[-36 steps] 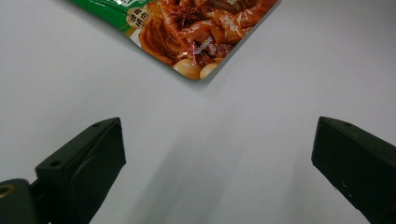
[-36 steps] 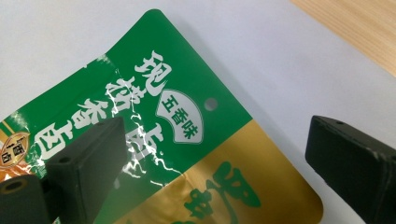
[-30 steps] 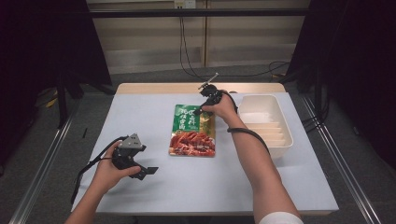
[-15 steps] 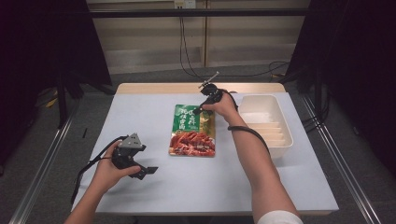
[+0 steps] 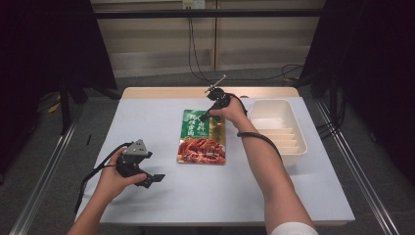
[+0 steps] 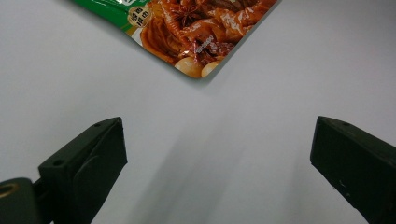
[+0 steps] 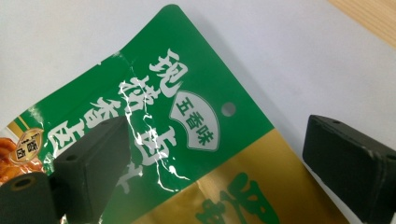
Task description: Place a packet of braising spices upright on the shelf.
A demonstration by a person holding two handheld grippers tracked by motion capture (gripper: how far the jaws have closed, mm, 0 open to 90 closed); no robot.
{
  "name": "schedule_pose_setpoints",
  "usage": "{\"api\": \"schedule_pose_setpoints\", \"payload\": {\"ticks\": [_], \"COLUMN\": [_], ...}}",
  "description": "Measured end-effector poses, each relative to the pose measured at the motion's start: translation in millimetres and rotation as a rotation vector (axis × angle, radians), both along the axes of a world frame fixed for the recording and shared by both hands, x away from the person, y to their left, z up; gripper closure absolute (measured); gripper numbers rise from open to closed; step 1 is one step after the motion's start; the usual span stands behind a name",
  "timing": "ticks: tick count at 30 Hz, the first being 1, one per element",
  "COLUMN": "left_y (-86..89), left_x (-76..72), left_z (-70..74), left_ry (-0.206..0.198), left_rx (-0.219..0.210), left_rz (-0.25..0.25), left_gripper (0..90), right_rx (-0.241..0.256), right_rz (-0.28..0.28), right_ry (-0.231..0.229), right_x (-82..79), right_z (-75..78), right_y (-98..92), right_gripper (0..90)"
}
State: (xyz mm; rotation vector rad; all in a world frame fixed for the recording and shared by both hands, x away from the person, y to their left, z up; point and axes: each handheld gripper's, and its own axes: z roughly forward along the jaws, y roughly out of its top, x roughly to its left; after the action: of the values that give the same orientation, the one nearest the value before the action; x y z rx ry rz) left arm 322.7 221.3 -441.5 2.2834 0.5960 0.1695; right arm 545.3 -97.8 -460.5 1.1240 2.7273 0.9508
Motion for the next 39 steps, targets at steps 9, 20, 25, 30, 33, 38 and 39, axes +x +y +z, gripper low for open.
{"api": "schedule_pose_setpoints", "payload": {"ticks": [9, 20, 25, 30, 33, 38, 39], "left_y": [0.1, -0.5, -0.9, -0.3, 0.6, 1.5, 1.6], "left_x": [0.5, 1.5, 1.3, 0.9, 0.7, 1.7, 1.4], "left_z": [0.1, -0.2, -0.2, 0.3, 0.7, 0.1, 0.5], "left_ry": [0.003, 0.006, 0.012, 0.016, 0.01, 0.005, 0.002], "left_rx": [0.001, 0.005, 0.022, 0.018, 0.019, -0.002, -0.004], "left_rz": [0.003, -0.001, -0.009, -0.003, 0.002, 0.0, 0.005], "left_gripper": [3.5, 3.8, 3.8, 3.8, 3.8, 3.8, 3.8], "right_rx": [0.002, 0.006, 0.013, 0.015, 0.02, 0.029, 0.028], "right_rz": [0.01, -0.014, -0.027, -0.026, -0.018, 0.0, 0.0], "right_ry": [0.012, -0.019, -0.02, -0.006, 0.002, 0.03, 0.033], "right_x": [-2.8, 3.3, 7.5, 10.8, 11.4, 10.1, 9.9], "right_z": [0.8, 1.4, -1.4, -6.3, -8.6, -10.1, -10.3], "right_y": [1.8, -0.3, -0.5, 2.3, 4.8, 8.5, 8.5], "right_gripper": [8.4, 7.6, 7.3, 7.1, 7.5, 8.0, 8.1]}}
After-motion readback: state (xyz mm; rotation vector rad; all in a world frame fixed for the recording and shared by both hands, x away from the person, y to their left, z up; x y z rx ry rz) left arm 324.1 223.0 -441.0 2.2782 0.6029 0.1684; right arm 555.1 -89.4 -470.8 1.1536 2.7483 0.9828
